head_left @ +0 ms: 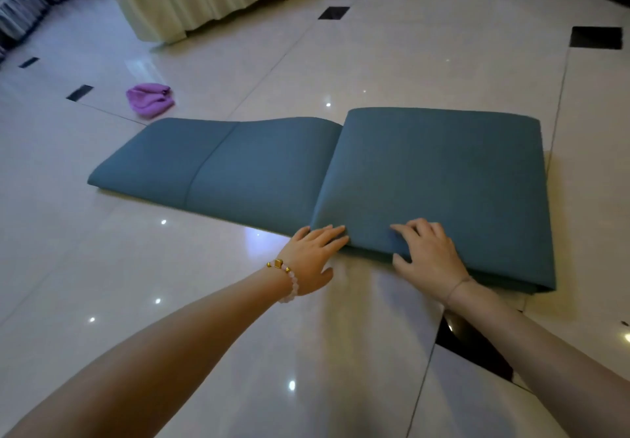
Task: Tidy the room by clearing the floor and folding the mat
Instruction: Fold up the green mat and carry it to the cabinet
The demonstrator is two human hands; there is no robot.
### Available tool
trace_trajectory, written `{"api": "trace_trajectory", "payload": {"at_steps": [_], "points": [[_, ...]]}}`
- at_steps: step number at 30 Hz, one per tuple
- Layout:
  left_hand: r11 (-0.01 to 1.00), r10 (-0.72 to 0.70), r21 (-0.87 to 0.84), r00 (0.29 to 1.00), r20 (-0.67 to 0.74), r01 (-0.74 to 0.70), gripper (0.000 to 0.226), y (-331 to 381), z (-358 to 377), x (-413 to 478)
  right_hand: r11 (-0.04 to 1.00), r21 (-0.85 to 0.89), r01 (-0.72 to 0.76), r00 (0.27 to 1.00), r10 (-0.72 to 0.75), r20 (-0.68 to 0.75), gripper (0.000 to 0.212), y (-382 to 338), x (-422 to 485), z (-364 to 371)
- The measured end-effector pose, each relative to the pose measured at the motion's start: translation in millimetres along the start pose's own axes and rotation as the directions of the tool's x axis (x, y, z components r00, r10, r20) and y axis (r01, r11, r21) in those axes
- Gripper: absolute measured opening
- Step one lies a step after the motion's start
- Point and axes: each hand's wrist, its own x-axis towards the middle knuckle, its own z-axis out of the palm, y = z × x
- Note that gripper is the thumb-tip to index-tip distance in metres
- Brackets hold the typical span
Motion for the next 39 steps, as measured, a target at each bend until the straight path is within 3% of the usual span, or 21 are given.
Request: {"api": "trace_trajectory", "payload": {"at_steps": [3,5,7,8,9,11,13,14,15,17,21,30,33,35,39], "points": [[0.993,0.073,-0.096,0.997,-0.001,-0.073,0.066,-16,11,2,0.95,0.302,-0.083,0.997,0.081,0.021,0.04,-17,16,-17],[0.966,0.11,-0.218,0.985,-0.133,-0.137,0.06,-26,15,1,0.891,0.433,-0.138,0.99,0.13,0.047,0.035,-33,27,-20],[0.844,0.047,-0.494,0.947,-0.318,-0.207,0.051,-36,13,-2,0.884,0.444,-0.144,0.989,0.14,0.042,0.032,-52,39,-20],[0.69,-0.052,-0.686,0.929,-0.365,-0.231,0.046,-43,9,-4,0.888,0.437,-0.143,0.989,0.139,0.041,0.03,-64,46,-20],[0.463,-0.177,-0.852,0.916,-0.359,-0.245,0.04,-54,3,-7,0.891,0.431,-0.142,0.989,0.142,0.033,0.029,-76,54,-21],[-0.101,-0.438,-0.958,0.877,-0.199,-0.267,0.027,-93,-7,-15,0.897,0.42,-0.138,0.989,0.147,0.011,0.024,-105,68,-22],[-0.582,-0.548,-0.748,0.834,0.068,-0.321,0.032,-153,0,-27,0.899,0.421,-0.125,0.991,0.131,0.015,0.021,-137,83,-22],[-0.73,-0.553,-0.565,0.818,0.156,-0.385,0.038,-185,8,-36,0.895,0.43,-0.118,0.993,0.116,0.031,0.02,-154,92,-20],[-0.794,-0.569,-0.396,0.794,0.214,-0.462,0.043,-215,19,-47,0.881,0.458,-0.12,0.993,0.106,0.056,0.02,-170,101,-18],[-0.783,-0.622,-0.238,0.728,0.288,-0.575,0.05,-264,39,-69,0.814,0.555,-0.171,0.984,0.12,0.127,0.019,-203,121,-10],[-0.758,-0.651,-0.292,0.654,0.384,-0.583,0.051,-321,67,-88,0.632,0.701,-0.331,0.942,0.185,0.278,0.02,-255,155,12],[-0.791,-0.61,-0.309,0.649,0.455,-0.528,0.037,-354,83,-65,0.681,0.627,-0.379,0.914,0.169,0.369,0.019,-271,169,36],[-0.771,-0.634,-0.368,0.672,0.381,-0.519,0.027,-361,73,-59,0.691,0.627,-0.359,0.923,0.165,0.348,0.017,-260,168,29],[-0.697,-0.697,-0.485,0.657,0.288,-0.528,0.006,-364,58,-55,0.663,0.654,-0.364,0.924,0.169,0.342,0.018,-255,168,24],[-0.455,-0.83,-0.658,0.553,0.069,-0.6,0.028,-368,26,-48,0.522,0.757,-0.393,0.919,0.189,0.346,0.02,-248,166,15]]}}
